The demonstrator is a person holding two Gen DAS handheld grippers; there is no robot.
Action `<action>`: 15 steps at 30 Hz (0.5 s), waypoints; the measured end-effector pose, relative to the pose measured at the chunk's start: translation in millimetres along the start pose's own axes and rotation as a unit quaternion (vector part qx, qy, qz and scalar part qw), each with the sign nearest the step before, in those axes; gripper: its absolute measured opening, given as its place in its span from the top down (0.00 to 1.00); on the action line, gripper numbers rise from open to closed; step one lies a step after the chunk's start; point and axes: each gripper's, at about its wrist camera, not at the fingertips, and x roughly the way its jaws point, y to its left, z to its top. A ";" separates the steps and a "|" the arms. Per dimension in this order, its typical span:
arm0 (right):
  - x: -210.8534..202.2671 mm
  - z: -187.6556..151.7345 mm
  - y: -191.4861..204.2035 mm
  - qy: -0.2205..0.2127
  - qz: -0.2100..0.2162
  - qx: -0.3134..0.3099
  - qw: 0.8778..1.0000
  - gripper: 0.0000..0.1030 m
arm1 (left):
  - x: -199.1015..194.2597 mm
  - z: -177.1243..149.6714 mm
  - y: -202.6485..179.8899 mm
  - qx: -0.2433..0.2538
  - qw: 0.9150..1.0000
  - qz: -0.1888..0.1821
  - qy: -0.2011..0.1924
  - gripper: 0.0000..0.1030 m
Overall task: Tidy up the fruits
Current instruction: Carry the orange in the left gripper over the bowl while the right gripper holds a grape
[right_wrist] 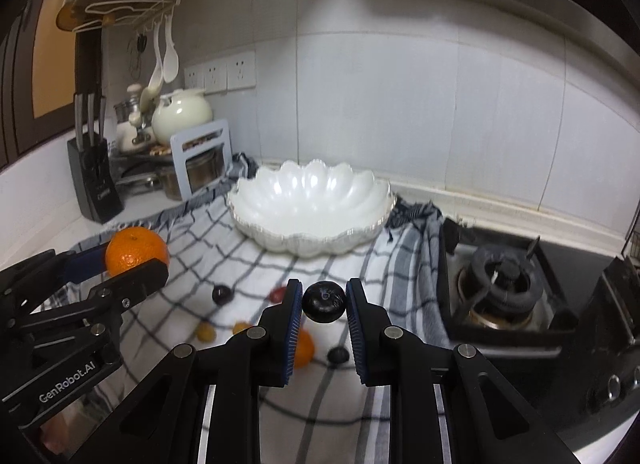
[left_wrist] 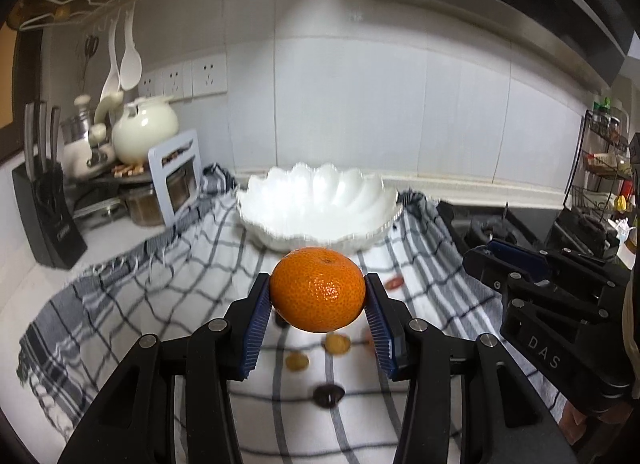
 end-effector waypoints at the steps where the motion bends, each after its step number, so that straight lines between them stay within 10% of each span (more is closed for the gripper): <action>1: 0.6 4.3 0.1 -0.005 0.000 0.001 1.000 0.77 | 2.2 6.0 2.1 0.001 1.000 -0.003 -0.005 0.55; 15: 31.7 65.2 9.0 -0.058 -0.014 0.010 0.998 0.77 | 37.9 62.6 27.2 0.011 0.999 -0.025 -0.042 0.56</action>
